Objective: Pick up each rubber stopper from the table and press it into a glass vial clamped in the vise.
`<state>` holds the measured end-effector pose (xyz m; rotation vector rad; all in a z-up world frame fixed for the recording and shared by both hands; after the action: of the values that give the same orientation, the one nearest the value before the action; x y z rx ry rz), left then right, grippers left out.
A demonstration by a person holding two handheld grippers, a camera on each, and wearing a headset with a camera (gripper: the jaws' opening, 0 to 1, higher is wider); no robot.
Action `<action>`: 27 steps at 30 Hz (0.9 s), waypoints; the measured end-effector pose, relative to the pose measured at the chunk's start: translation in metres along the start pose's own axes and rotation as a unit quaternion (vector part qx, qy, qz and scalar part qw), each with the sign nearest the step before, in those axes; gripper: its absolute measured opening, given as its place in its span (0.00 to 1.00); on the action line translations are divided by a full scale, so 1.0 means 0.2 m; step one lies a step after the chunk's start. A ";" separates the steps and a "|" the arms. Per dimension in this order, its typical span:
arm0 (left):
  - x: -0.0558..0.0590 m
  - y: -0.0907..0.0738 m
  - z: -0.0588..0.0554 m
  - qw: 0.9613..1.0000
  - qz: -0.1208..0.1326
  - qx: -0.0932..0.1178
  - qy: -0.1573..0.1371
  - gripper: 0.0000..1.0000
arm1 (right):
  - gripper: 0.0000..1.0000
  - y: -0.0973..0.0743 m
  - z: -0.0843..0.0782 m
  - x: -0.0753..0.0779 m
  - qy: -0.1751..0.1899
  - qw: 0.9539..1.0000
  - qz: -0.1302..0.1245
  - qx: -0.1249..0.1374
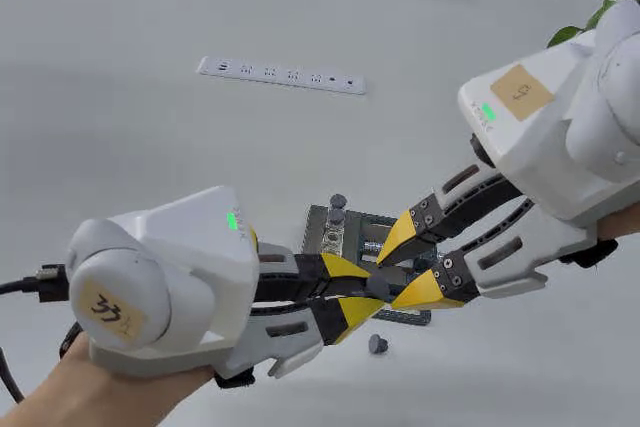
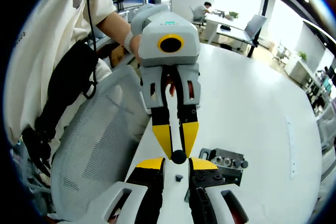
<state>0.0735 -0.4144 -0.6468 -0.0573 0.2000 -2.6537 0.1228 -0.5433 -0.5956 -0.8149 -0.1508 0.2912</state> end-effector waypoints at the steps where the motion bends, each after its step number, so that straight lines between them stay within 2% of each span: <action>1: 0.00 0.00 0.00 1.000 -0.001 0.000 0.000 0.05 | 0.13 0.01 0.00 0.00 -0.003 1.000 -0.001 -0.003; 20: 0.01 0.03 0.00 1.000 -0.017 -0.007 0.002 0.05 | 0.08 0.03 0.01 -0.01 -0.031 0.999 0.013 -0.043; 27: 0.01 0.02 0.00 1.000 -0.017 -0.011 -0.005 0.05 | 0.08 0.03 0.02 -0.01 -0.033 0.998 0.014 -0.046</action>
<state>0.0745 -0.4188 -0.6475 -0.0803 0.2262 -2.6850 0.1193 -0.5373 -0.5979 -0.8999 -0.2154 0.3404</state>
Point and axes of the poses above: the centre of the closed fingertips' face, and the gripper's own axes: y roughly forward along the fingers, x roughly to its right, z roughly out of its top, the point moved 10 cm from there along -y, roughly backward along the fingers, and after that the axes turned 9 degrees about x, right-handed, at the moved point
